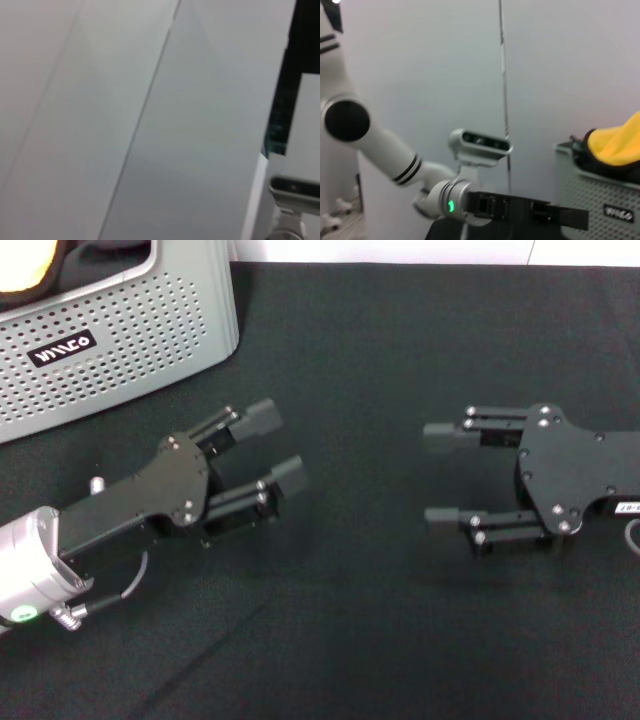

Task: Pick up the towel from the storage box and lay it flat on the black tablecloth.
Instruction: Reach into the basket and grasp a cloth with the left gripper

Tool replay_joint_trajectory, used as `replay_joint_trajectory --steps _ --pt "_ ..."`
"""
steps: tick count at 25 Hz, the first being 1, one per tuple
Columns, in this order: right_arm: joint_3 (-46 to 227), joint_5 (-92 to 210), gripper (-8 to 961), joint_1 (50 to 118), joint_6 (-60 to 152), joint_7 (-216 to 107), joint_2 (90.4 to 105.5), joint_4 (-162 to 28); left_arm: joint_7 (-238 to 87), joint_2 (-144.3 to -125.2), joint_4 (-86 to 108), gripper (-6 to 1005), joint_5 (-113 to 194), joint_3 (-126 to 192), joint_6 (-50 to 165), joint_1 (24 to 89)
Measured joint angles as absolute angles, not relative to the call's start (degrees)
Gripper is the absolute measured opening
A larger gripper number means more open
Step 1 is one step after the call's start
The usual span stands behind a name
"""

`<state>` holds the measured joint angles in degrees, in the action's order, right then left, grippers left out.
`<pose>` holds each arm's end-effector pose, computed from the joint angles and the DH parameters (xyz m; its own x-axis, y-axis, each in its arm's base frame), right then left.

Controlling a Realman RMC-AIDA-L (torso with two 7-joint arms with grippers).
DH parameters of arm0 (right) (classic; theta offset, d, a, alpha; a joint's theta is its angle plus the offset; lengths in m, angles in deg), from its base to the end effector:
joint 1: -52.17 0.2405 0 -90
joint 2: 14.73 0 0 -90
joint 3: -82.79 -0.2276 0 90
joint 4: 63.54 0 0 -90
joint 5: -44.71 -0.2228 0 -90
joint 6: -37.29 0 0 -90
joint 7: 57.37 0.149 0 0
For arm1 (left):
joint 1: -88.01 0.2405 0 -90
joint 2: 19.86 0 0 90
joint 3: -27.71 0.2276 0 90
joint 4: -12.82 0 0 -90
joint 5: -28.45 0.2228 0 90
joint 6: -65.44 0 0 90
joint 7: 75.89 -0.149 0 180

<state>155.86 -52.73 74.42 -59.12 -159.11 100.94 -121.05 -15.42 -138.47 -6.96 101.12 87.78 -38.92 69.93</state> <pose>0.1510 0.2984 0.0227 0.7837 0.0065 -0.6211 -0.0136 -0.9995 -0.0276 -0.2437 0.2461 -0.0048 0.4173 0.2005 0.8864 0.4454 -0.8953 -0.0072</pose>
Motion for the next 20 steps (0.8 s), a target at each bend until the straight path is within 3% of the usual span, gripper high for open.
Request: replay_joint_trajectory --steps 8,20 --pt "151.62 -56.19 739 74.49 -58.09 -162.4 101.04 -115.36 -15.65 -139.72 -4.87 880 100.3 80.46 -38.87 69.98" --pt "151.43 -66.54 739 73.87 -57.25 -174.79 101.11 -108.76 -16.49 -139.74 1.14 880 86.75 79.55 -36.73 69.96"
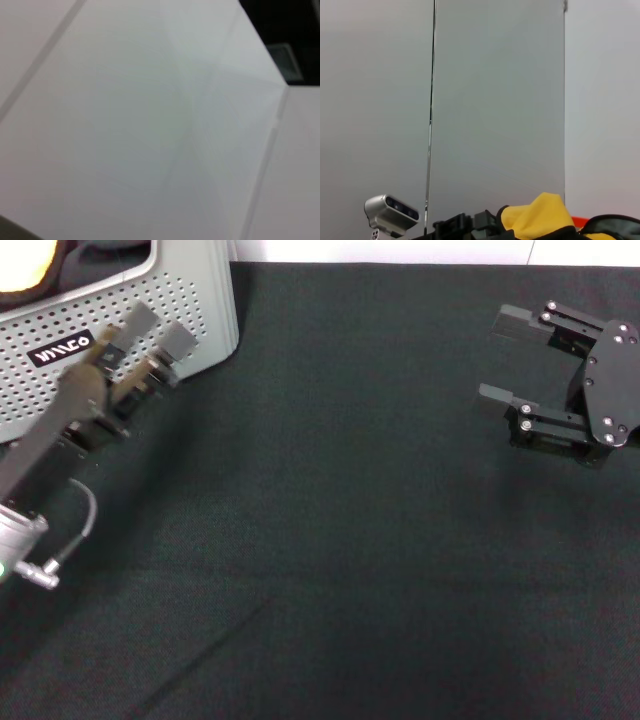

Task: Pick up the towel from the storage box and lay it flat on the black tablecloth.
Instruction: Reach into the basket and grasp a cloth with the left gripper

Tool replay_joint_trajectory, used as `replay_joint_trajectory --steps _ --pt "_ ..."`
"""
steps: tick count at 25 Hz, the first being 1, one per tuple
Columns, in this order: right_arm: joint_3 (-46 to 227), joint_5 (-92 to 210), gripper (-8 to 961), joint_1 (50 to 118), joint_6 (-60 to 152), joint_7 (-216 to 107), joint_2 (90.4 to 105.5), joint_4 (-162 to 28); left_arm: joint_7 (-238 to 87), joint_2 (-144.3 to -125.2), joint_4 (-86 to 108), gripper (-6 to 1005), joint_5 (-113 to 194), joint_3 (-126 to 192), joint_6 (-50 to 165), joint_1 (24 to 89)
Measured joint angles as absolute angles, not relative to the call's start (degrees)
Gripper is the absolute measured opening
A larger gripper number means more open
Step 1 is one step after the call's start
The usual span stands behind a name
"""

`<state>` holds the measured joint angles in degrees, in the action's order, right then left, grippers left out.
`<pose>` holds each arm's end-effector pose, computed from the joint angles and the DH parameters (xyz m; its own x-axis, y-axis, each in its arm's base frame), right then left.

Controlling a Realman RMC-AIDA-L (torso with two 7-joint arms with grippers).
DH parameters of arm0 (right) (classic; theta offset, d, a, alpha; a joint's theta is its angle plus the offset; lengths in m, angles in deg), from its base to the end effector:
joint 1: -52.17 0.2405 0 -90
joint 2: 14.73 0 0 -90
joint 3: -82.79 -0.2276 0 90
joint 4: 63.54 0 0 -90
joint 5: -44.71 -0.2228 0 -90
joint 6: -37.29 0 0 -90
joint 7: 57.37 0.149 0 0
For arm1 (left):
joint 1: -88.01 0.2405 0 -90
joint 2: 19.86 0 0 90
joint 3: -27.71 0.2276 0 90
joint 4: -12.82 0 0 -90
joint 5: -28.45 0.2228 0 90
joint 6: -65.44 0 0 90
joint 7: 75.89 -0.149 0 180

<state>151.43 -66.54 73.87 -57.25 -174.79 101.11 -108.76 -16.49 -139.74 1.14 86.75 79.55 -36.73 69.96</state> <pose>0.1749 0.3120 0.0387 0.6203 0.1381 -0.7721 -0.1166 -0.9572 -0.2649 -0.2651 0.2609 0.0179 0.1805 0.0520 0.9822 0.6886 -0.7197 -0.0884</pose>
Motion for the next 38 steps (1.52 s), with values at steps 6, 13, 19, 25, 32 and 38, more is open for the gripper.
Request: replay_joint_trajectory --steps 6,13,19,25,32,38 --pt "151.69 -66.91 739 73.84 -57.26 -175.33 101.19 -108.34 -15.98 -139.74 5.24 880 76.95 79.55 -33.06 70.18" --pt "151.71 -67.64 738 73.34 -57.63 -175.36 101.19 -108.05 -16.34 -139.81 6.52 879 72.65 79.56 -29.7 70.51" --pt "151.69 -67.72 738 73.09 -57.81 -175.4 101.2 -108.1 -16.53 -140.04 6.95 879 68.88 79.56 -27.95 70.52" --pt "151.69 -67.8 738 73.08 -57.85 -175.51 101.19 -108.05 -17.8 -140.31 7.12 879 66.01 79.56 -26.13 70.09" --pt "151.56 -68.28 739 73.08 -57.9 -175.97 101.24 -108.13 -17.36 -140.36 7.23 880 65.01 79.56 -25.08 70.17" --pt "151.68 -68.49 739 73.03 -57.9 -176.52 101.19 -108.07 -17.37 -140.36 7.48 879 64.91 79.56 -25.84 72.23"
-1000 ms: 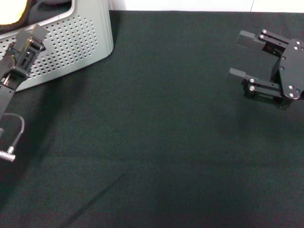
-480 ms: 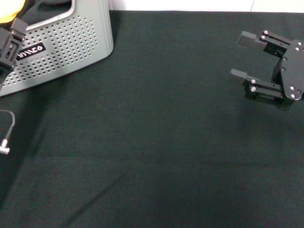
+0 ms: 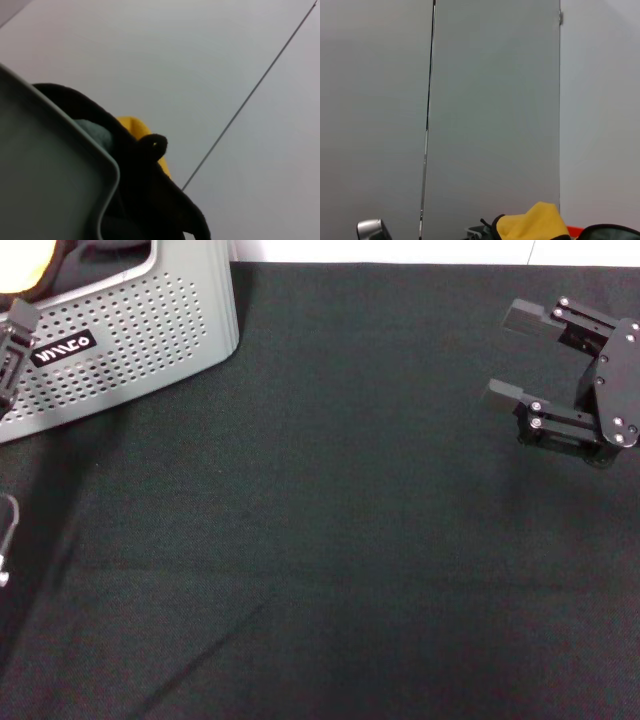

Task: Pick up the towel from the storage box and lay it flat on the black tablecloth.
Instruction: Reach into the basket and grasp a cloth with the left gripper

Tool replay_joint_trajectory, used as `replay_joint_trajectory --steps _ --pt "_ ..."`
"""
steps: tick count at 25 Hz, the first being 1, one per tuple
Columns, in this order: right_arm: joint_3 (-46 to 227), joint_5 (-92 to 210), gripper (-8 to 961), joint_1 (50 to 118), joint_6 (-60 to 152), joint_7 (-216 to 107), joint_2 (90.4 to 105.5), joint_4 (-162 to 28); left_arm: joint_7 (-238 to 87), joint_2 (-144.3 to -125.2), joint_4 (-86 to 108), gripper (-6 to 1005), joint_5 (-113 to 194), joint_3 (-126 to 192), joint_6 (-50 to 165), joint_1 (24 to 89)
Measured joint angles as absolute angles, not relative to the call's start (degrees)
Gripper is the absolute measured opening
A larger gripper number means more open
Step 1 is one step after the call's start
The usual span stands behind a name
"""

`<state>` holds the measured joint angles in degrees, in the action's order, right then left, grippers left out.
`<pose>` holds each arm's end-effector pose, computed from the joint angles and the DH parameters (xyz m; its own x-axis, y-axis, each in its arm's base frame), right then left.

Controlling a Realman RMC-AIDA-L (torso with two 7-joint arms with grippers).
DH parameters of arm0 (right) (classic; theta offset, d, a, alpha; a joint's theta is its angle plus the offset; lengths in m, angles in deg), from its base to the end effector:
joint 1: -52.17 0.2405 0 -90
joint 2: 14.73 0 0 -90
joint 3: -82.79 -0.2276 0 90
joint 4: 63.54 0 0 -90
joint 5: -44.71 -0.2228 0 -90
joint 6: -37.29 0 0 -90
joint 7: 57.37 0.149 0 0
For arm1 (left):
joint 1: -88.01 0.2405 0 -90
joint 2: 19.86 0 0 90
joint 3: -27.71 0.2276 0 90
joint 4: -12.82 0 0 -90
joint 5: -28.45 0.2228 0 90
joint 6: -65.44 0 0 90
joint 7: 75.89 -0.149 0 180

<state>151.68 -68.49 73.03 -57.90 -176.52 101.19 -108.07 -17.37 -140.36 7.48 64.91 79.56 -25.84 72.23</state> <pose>0.1779 0.3085 0.0403 0.5983 0.1569 -0.7857 -0.1236 -0.9508 -0.2840 -0.3241 0.2626 0.0341 0.0477 -0.0932 0.9945 0.9398 -0.3331 -0.0762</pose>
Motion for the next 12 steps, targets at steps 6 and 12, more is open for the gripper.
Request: replay_joint_trajectory --steps 6,12 --pt "151.69 -68.5 738 72.96 -57.9 -176.79 101.19 -107.96 -17.46 -140.36 7.9 879 64.02 79.59 -26.32 72.12" --pt "151.7 -68.5 738 72.49 -57.9 -176.82 101.19 -107.92 -17.39 -140.36 8.81 875 64.3 79.91 -26.33 69.05"
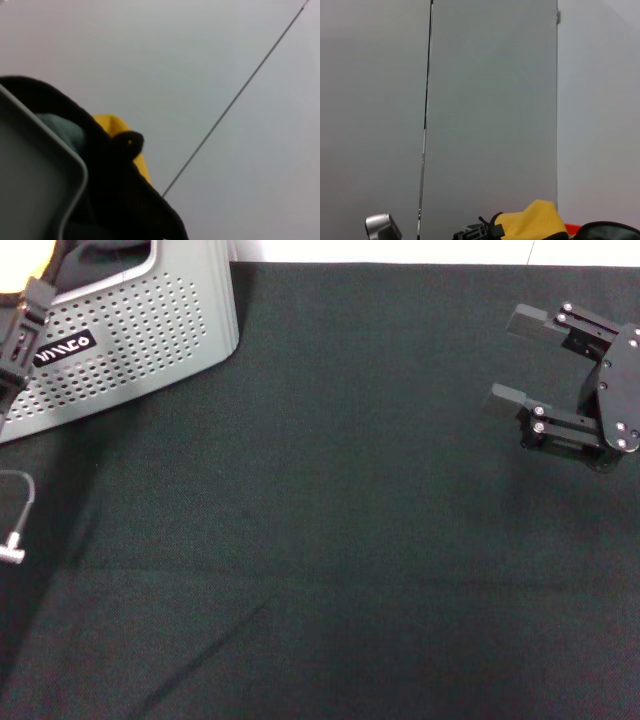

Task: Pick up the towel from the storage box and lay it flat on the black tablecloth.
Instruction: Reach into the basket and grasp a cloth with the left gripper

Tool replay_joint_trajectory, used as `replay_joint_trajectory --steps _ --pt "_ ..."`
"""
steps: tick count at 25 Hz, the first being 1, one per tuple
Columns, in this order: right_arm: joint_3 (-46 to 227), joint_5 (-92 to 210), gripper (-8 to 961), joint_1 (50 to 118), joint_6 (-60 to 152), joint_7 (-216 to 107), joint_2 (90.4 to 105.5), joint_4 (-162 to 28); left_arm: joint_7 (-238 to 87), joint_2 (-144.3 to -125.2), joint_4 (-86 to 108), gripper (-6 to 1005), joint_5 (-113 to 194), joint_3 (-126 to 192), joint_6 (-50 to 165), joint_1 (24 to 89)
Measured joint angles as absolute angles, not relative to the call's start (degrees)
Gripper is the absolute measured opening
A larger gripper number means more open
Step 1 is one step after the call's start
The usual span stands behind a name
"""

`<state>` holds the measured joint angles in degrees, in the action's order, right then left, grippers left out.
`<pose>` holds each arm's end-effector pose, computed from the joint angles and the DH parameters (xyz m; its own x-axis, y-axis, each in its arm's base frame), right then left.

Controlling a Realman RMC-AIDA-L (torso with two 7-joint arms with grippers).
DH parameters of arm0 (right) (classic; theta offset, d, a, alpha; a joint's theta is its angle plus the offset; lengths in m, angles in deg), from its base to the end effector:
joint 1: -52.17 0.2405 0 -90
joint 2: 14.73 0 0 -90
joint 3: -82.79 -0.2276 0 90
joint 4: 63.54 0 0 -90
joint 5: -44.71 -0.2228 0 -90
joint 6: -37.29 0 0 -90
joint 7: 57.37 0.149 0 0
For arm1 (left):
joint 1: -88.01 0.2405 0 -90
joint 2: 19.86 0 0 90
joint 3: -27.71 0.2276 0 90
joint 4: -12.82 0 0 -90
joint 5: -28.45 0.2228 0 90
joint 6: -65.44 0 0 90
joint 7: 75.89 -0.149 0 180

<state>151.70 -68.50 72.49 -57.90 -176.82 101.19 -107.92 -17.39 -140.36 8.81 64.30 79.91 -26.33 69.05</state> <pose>0.1812 0.3067 0.0400 0.6004 0.1538 -0.7848 -0.1315 -0.9490 -0.2866 -0.3106 0.2766 0.0311 0.0302 -0.0896 0.9955 0.9246 -0.3758 -0.0619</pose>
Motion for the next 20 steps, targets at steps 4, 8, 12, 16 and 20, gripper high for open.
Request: replay_joint_trajectory --steps 4,8,12,16,20 --pt "151.69 -68.6 739 72.47 -57.9 -176.82 101.19 -107.92 -17.68 -140.36 9.89 871 64.17 79.76 -26.22 68.24" --pt "151.7 -69.05 739 72.43 -57.9 -176.85 101.19 -107.88 -17.79 -140.36 10.01 864 63.52 79.68 -25.92 67.93" --pt "151.69 -69.08 739 72.39 -57.87 -176.91 101.19 -107.84 -17.79 -140.41 10.1 858 61.57 79.65 -25.81 67.51" --pt "151.69 -69.17 739 72.38 -57.86 -176.91 101.19 -107.83 -17.47 -140.39 10.02 851 61.25 79.65 -25.95 67.08" --pt "151.69 -69.2 739 72.38 -57.87 -176.91 101.2 -107.74 -17.43 -140.36 10.0 845 61.22 79.65 -26.05 66.89"
